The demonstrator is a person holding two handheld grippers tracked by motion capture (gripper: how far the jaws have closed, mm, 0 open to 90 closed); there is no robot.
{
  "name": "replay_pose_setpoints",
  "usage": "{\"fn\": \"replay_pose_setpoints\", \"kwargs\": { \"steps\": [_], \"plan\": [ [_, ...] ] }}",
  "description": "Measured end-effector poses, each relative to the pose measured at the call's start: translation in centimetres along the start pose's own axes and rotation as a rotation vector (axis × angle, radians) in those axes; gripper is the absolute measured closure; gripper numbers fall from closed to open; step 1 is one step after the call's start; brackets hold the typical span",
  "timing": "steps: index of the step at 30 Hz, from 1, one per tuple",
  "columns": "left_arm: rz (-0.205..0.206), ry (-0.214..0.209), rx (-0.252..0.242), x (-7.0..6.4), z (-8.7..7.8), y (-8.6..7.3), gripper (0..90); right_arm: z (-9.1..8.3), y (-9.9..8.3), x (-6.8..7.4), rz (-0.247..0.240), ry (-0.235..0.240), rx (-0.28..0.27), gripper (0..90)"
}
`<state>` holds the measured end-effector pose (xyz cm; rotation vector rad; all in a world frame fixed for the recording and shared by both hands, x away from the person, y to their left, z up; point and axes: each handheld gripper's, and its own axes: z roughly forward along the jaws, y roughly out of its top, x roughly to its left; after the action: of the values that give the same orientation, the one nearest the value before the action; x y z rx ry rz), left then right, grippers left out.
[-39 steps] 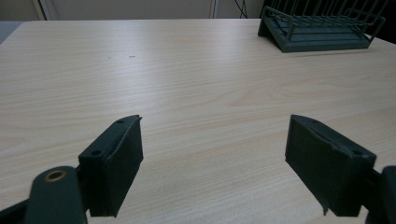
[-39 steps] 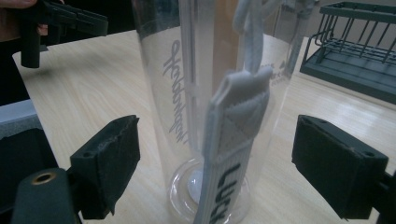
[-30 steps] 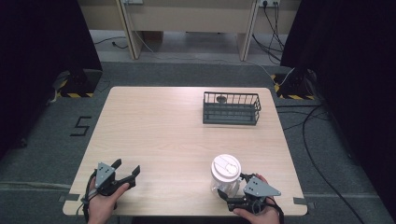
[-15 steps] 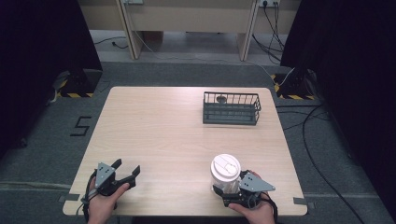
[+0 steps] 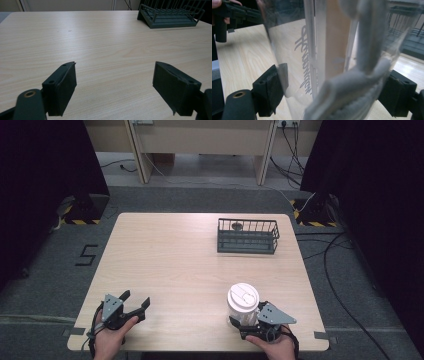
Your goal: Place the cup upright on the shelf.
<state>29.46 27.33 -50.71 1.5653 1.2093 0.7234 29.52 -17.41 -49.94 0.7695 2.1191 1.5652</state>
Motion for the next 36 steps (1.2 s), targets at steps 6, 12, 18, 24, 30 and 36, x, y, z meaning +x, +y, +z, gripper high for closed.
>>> {"fn": "replay_pose_setpoints", "kwargs": {
  "steps": [6,12,18,24,30,36],
  "plan": [
    [0.001,0.001,0.001,0.0,0.0,0.0,18.6,-0.3,1.0,-0.5,0.001,-0.022,-0.021,18.3],
    [-0.002,0.001,-0.001,0.0,0.0,0.0,18.5,-0.4,2.0,-1.5,0.006,-0.060,-0.028,18.4],
    [-0.001,0.000,-0.001,0.0,0.0,0.0,18.6,-0.3,2.7,-2.2,0.009,-0.090,-0.034,18.4],
    [-0.001,-0.001,-0.001,0.0,0.0,0.0,18.6,-0.2,3.1,-2.6,0.012,-0.107,-0.032,18.4],
    [-0.001,-0.002,-0.001,0.0,0.0,0.0,18.6,0.0,3.8,-3.2,0.008,-0.127,-0.035,18.4],
    [-0.001,-0.002,-0.001,0.0,0.0,0.0,18.6,0.2,4.1,-3.7,0.010,-0.145,-0.040,18.4]
  ]
}}
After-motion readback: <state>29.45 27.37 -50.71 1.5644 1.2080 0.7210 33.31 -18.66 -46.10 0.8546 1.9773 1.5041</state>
